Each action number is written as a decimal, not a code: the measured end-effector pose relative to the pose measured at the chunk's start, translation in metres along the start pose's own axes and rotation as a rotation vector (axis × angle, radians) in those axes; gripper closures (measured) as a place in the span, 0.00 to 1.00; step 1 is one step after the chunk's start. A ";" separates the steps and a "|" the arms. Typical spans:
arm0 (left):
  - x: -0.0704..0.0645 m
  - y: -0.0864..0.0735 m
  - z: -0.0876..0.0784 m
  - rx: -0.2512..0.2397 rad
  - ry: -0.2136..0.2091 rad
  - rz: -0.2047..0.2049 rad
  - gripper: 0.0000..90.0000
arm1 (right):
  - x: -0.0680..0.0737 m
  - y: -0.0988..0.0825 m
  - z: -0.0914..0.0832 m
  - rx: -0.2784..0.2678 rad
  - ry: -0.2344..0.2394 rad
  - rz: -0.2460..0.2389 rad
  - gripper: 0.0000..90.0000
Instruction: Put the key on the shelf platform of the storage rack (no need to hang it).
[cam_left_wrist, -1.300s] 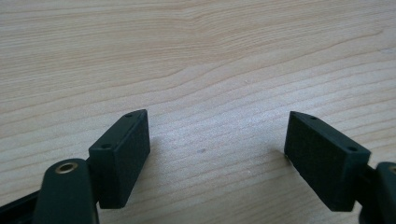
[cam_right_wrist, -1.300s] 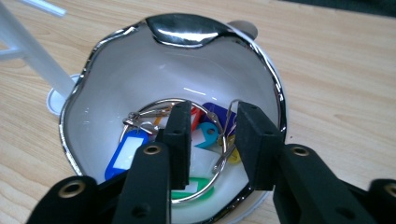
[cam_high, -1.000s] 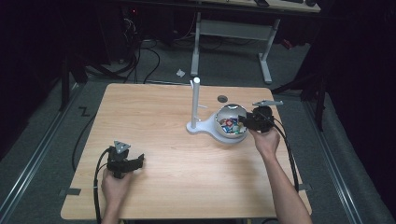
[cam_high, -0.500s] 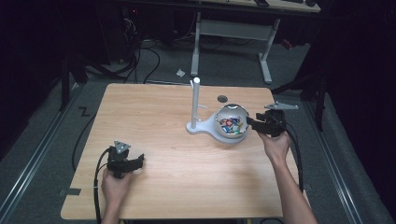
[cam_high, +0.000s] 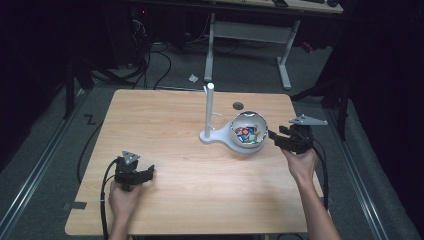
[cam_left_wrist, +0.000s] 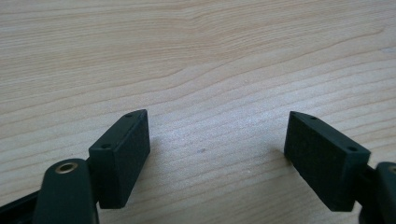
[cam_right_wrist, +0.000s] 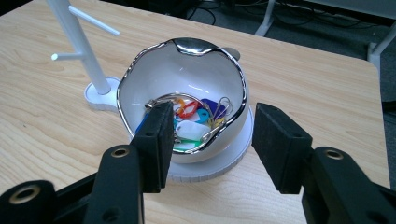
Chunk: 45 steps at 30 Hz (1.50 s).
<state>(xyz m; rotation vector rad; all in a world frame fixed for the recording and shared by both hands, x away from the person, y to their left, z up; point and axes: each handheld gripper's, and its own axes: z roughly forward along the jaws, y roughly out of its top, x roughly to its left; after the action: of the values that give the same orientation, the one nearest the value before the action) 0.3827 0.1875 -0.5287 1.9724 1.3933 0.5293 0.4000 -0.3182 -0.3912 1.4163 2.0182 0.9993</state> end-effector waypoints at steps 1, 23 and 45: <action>0.000 0.000 0.000 0.000 0.000 0.000 0.25 | 0.000 0.000 0.000 0.000 0.000 0.000 0.55; -0.001 0.000 0.000 0.001 0.005 0.006 0.25 | -0.003 -0.033 -0.037 -0.069 -0.008 0.051 0.55; -0.001 0.000 0.000 0.002 0.006 0.009 0.25 | 0.008 -0.057 -0.046 -0.101 0.015 0.065 0.55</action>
<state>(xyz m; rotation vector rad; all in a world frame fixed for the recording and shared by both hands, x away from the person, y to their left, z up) 0.3827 0.1863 -0.5288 1.9809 1.3905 0.5387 0.3302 -0.3359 -0.4074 1.4323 1.9150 1.1263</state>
